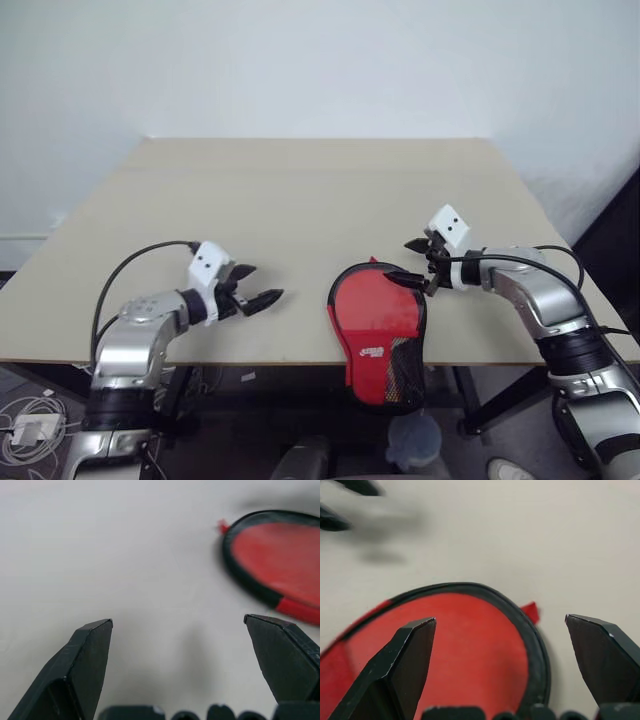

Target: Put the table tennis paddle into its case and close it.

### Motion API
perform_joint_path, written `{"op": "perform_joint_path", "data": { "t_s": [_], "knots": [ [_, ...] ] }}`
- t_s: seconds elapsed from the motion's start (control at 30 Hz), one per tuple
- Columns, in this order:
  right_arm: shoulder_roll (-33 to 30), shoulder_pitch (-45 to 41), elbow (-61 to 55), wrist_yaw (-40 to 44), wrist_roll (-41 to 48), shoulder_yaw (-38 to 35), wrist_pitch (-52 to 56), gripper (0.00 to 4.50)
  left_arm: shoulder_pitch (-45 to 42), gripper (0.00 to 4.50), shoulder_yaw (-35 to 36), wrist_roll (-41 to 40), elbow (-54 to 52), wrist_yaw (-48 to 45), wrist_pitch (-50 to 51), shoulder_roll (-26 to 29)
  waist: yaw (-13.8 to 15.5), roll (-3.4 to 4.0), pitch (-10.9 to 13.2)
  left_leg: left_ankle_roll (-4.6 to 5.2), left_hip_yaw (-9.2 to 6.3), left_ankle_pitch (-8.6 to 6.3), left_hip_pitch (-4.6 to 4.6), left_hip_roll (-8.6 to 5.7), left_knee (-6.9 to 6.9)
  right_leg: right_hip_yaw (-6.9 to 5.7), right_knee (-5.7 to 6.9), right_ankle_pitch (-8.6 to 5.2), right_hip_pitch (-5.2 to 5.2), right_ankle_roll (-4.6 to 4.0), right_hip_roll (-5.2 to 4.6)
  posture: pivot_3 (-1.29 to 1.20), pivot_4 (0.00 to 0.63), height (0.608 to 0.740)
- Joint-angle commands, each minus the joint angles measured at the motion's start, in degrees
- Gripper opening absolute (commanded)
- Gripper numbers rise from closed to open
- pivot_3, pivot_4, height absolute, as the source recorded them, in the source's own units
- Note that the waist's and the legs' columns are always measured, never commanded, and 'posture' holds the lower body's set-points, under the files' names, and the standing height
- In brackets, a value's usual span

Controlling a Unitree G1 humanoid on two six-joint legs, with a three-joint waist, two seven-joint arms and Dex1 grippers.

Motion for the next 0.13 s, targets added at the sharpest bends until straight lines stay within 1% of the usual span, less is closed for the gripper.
{"op": "perform_joint_path", "data": {
  "t_s": [0.03, 0.13],
  "knots": [
    [2.95, -1.88, -0.04, -1.01, -0.24, -0.47, -1.82, 4.5, 2.81, 4.48, 4.4, -2.18, -4.94, 3.57, 1.1, 0.44, 0.01, -0.01, 0.0, 0.11, 0.0, 0.06, 0.0, 0.0, -0.02, 0.04, 0.0, 0.01, -0.02, -0.01, 0.02, 0.0, 0.0, 0.739],
    [5.11, -2.45, 1.1, -1.83, 0.05, -1.19, -1.37, 4.5, 6.55, 4.48, 6.99, -2.99, -7.22, 6.83, 2.46, 0.07, 0.02, -0.01, 0.0, 0.11, 0.09, 0.06, 0.02, 0.0, -0.07, 0.12, 0.0, 0.1, -0.05, -0.16, 0.03, 0.0, 0.0, 0.739]
  ]
}}
